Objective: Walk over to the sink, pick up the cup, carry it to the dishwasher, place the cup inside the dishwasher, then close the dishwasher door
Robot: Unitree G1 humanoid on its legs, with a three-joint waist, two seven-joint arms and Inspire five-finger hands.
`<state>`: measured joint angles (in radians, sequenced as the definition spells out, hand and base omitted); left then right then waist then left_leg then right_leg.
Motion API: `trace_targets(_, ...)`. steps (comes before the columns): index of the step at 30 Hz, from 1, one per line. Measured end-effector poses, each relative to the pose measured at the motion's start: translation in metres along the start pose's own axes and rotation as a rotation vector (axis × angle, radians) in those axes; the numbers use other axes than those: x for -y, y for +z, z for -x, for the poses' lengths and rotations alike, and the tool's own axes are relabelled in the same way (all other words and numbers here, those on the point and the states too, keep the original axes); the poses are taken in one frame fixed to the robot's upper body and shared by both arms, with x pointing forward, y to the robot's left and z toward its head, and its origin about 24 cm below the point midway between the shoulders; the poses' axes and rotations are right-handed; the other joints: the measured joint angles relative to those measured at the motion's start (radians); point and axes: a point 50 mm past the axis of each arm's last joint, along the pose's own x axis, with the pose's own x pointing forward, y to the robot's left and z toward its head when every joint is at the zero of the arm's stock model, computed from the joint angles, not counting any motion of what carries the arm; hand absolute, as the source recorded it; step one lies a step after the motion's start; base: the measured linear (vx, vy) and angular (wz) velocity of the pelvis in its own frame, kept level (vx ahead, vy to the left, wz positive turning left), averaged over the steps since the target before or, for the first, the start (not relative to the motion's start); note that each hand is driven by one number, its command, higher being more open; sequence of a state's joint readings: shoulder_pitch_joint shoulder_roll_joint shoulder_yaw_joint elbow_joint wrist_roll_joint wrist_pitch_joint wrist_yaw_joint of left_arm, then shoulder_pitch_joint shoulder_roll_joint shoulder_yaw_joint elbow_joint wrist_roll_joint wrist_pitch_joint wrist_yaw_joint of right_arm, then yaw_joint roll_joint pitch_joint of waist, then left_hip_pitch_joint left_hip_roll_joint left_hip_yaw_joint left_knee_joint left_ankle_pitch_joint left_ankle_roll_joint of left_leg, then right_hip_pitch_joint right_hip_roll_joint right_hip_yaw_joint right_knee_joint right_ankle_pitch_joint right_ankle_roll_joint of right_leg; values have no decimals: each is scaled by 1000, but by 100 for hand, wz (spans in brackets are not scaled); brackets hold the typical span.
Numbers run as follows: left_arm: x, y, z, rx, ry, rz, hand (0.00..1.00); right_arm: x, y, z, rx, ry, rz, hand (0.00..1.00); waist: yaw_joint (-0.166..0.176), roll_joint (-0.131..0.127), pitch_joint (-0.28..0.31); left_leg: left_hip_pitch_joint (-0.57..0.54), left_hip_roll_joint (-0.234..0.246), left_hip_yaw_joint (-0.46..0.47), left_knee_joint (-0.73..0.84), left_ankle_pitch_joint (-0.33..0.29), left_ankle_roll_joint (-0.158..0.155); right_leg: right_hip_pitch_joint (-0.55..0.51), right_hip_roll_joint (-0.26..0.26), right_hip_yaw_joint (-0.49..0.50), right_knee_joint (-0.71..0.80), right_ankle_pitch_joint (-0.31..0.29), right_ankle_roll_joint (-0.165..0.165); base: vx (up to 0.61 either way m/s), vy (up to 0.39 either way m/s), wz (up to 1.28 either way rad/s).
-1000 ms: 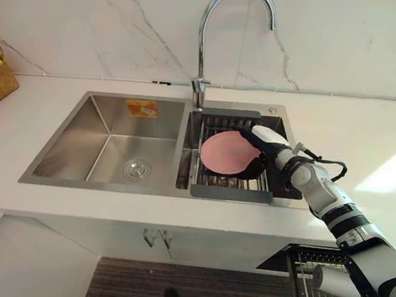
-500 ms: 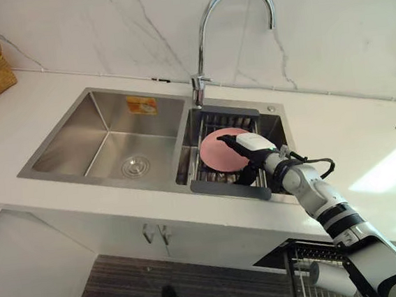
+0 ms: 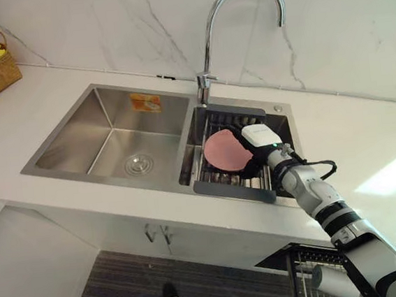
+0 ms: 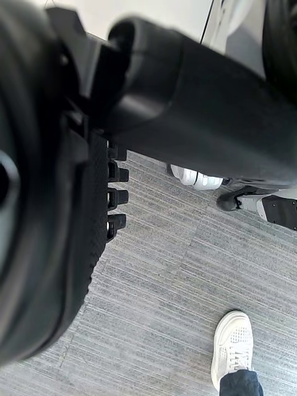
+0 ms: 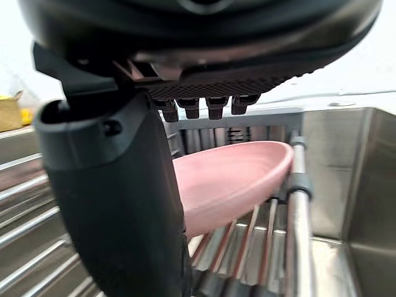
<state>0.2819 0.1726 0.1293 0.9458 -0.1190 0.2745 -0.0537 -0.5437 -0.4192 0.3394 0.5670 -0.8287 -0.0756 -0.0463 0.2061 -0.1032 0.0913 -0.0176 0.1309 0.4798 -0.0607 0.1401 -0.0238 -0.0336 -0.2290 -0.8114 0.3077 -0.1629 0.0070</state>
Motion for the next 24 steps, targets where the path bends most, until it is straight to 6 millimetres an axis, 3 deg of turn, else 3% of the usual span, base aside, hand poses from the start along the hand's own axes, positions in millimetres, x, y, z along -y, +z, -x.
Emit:
trace_targets(8,1,4,0,10,-17,2,100,-4,-8,1,-39,-63,27,0,1,0,17,-9,2,-5,7,0,0,0,0,-7,-3,0,0,1,2,1)
trace_targets(13,1,5,0,13,-19,2,100,12,-3,-2,13,-201,35,0,2,1,20,-10,2,-5,11,-1,2,0,0,-8,-3,0,0,0,0,0)
trace_targets(24,1,7,0,37,-22,-7,100,19,7,0,120,-340,34,0,5,3,24,-20,10,-5,31,-9,3,-2,6,-5,-9,1,0,0,0,0)
